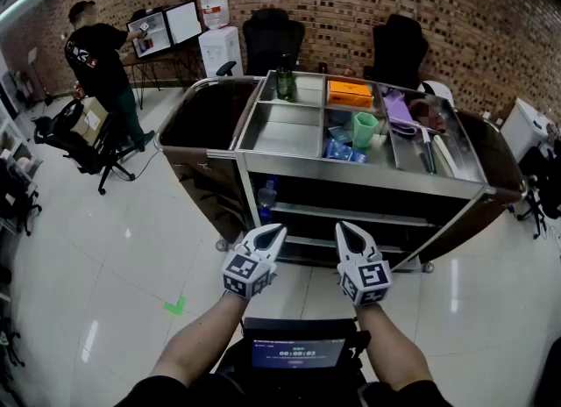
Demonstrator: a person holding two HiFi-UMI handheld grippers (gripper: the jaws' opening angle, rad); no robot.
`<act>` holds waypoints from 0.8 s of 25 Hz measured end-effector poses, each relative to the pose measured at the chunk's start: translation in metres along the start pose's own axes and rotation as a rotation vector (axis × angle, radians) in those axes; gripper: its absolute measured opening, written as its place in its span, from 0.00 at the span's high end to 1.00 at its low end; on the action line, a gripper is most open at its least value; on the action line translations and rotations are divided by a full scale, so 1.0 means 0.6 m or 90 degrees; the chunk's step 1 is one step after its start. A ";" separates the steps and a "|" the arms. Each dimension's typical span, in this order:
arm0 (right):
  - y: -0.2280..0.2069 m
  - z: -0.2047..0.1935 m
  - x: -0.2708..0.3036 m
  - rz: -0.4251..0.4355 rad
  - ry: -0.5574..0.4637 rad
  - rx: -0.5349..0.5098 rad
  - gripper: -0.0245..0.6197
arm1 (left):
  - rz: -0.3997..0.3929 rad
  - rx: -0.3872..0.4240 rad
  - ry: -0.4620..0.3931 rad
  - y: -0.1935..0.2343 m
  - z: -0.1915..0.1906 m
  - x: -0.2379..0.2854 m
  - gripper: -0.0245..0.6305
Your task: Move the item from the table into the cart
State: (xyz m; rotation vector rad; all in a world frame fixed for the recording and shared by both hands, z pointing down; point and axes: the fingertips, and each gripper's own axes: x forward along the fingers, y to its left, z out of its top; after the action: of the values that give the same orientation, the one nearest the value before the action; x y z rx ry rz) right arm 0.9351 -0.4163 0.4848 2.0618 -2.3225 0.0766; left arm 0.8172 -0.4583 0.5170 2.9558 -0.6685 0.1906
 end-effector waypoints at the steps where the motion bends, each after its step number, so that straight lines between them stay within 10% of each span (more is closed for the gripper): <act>1: 0.003 0.003 0.009 0.001 0.004 0.005 0.96 | 0.015 -0.002 0.001 0.014 0.000 -0.009 0.96; 8: 0.109 0.022 0.091 0.091 0.021 0.009 0.96 | 0.152 -0.037 -0.019 0.130 0.002 -0.133 0.96; 20: 0.549 0.067 0.326 0.265 0.001 -0.034 0.96 | 0.327 -0.042 -0.051 0.444 -0.001 -0.544 0.96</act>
State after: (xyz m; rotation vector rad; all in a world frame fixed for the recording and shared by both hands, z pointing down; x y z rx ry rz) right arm 0.5852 -0.5735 0.4514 1.5231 -2.6785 0.0250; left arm 0.4092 -0.5600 0.4900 2.6795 -1.4040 0.0857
